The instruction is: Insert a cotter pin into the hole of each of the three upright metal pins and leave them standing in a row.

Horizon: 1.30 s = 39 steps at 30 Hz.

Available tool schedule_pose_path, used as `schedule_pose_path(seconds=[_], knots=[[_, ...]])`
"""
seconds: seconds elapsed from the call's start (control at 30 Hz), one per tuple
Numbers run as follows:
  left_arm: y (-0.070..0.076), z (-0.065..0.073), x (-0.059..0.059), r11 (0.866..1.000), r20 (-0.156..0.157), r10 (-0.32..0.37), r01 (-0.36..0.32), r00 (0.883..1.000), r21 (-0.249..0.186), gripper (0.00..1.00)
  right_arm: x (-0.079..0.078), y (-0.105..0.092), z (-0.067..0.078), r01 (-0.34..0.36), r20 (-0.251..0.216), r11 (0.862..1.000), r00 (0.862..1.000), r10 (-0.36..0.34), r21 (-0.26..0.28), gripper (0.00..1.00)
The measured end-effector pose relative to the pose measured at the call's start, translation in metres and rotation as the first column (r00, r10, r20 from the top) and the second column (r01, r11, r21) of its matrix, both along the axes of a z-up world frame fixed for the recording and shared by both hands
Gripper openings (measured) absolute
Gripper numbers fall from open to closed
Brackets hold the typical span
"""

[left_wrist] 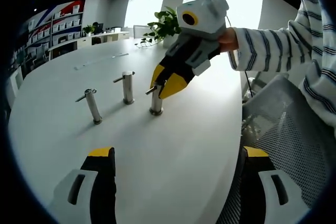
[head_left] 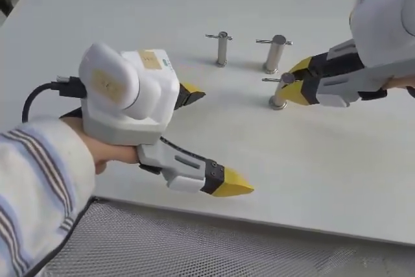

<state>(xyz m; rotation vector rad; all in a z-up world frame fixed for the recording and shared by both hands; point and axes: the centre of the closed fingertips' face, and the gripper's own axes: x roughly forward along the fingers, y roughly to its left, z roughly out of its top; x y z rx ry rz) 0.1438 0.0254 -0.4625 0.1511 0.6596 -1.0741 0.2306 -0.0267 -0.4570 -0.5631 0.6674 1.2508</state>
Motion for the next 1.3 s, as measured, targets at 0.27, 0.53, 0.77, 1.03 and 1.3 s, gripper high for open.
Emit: schedule_pose_path(seconds=[0.27,0.53,0.77,1.03,1.3], knots=[[0.002,-0.001,-0.001,1.000,-0.005,0.007,-0.007,1.000,0.016,0.99,0.029,-0.023,0.018,0.079,0.023,0.997,0.997,-0.079,0.027,0.08],[0.004,-0.003,-0.001,1.000,-0.014,0.010,-0.009,1.000,0.030,0.99,0.044,-0.041,0.022,0.130,0.038,0.991,0.991,-0.131,0.025,0.08],[0.007,-0.004,-0.003,1.000,-0.033,0.017,-0.016,0.999,0.025,0.99,0.049,-0.053,0.017,0.155,0.029,0.988,0.987,-0.156,0.023,0.08],[0.009,-0.003,-0.002,1.000,-0.051,0.025,-0.025,0.998,0.016,0.97,0.051,-0.058,0.010,0.175,0.011,0.984,0.984,-0.176,0.022,0.08],[0.010,-0.004,-0.002,1.000,-0.054,0.025,-0.023,0.998,0.021,0.97,0.052,-0.057,0.009,0.179,-0.004,0.983,0.984,-0.179,0.046,0.08]])
